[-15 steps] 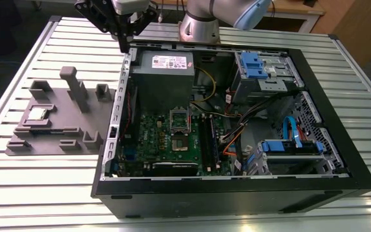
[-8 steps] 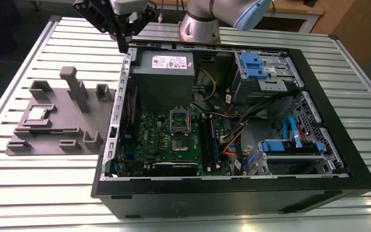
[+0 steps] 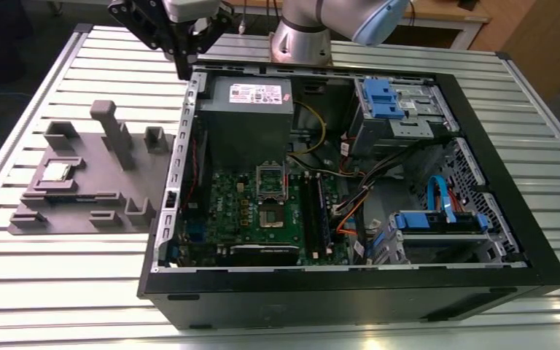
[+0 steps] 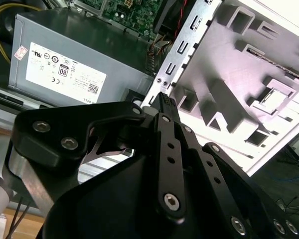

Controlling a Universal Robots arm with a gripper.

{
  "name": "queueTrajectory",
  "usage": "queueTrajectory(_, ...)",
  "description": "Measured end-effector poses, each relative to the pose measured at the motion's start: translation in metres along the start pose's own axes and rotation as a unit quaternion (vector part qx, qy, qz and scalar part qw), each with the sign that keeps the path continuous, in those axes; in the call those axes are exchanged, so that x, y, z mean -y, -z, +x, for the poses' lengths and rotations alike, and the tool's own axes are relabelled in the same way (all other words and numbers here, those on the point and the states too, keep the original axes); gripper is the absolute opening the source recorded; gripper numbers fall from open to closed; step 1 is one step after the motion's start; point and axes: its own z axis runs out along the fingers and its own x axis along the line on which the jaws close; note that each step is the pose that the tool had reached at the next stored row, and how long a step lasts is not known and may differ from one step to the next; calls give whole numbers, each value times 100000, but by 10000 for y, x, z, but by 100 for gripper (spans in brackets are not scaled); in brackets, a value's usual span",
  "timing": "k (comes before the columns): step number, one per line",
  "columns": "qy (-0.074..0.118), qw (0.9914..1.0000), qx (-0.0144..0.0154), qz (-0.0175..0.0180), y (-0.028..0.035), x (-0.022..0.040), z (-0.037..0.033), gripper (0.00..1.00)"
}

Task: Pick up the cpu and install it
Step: 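Reach for the cpu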

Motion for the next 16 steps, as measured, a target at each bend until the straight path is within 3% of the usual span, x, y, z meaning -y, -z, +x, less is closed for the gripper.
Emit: queueTrajectory(16,-5,100000,-87,7,-4,3,39,10)
